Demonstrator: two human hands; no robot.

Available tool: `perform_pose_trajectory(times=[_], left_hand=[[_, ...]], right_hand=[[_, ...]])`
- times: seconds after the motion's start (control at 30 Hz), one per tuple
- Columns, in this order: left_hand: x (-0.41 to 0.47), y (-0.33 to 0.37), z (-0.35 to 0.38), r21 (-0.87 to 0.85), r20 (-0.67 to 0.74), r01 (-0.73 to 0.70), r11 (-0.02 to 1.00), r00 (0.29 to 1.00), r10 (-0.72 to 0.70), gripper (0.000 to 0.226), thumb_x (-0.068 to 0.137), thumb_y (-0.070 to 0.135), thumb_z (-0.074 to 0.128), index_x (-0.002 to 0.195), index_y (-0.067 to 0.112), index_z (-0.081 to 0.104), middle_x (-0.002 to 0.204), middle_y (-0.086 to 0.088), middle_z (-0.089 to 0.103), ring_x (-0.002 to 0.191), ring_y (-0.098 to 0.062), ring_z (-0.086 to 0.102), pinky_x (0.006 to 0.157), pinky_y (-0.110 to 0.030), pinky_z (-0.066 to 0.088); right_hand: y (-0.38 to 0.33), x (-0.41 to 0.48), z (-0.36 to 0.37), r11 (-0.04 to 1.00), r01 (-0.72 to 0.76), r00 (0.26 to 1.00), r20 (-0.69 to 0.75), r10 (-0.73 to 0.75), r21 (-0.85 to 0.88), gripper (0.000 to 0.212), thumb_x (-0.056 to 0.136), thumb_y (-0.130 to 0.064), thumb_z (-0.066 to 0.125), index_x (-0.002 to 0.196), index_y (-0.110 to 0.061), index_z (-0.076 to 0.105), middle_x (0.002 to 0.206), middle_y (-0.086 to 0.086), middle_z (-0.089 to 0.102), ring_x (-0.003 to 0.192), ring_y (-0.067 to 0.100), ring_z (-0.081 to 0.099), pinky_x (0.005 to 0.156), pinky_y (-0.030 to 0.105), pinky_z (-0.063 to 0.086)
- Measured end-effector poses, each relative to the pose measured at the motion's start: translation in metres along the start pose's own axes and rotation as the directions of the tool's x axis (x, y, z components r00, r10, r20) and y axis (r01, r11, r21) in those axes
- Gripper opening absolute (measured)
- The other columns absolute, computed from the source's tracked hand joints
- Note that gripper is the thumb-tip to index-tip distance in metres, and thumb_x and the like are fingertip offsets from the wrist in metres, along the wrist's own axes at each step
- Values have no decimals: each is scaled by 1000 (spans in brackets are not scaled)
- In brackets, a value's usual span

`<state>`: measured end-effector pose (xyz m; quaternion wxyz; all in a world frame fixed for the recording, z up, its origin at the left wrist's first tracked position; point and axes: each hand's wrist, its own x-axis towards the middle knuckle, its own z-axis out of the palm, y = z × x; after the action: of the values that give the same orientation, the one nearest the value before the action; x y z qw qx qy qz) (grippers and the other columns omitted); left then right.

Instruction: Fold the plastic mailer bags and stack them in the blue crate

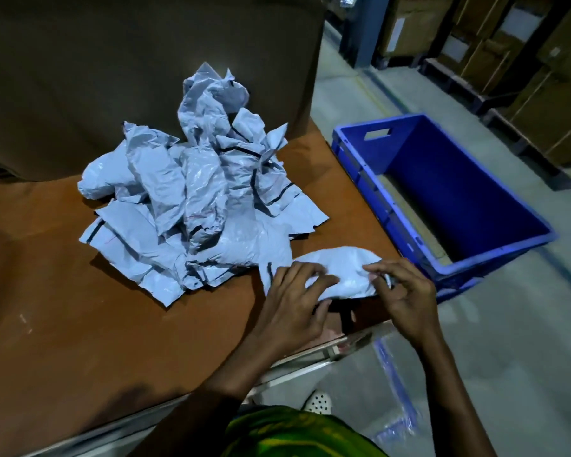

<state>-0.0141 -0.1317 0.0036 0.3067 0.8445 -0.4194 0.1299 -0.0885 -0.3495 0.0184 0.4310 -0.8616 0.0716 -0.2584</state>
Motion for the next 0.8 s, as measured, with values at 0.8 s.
perform_pose_trajectory(times=[0.8], left_hand=[[19,-4,95,290,130,232,929,952,-278,55,112,40,23,162,19,31,171,-7,21,159,-28,14,126,-57,20]], right_hand=[[64,-8,54,765,121,989,141,-40,-633,49,111,-36,36,150,-12,54,161,11,45,156,30,29,128,52,19]])
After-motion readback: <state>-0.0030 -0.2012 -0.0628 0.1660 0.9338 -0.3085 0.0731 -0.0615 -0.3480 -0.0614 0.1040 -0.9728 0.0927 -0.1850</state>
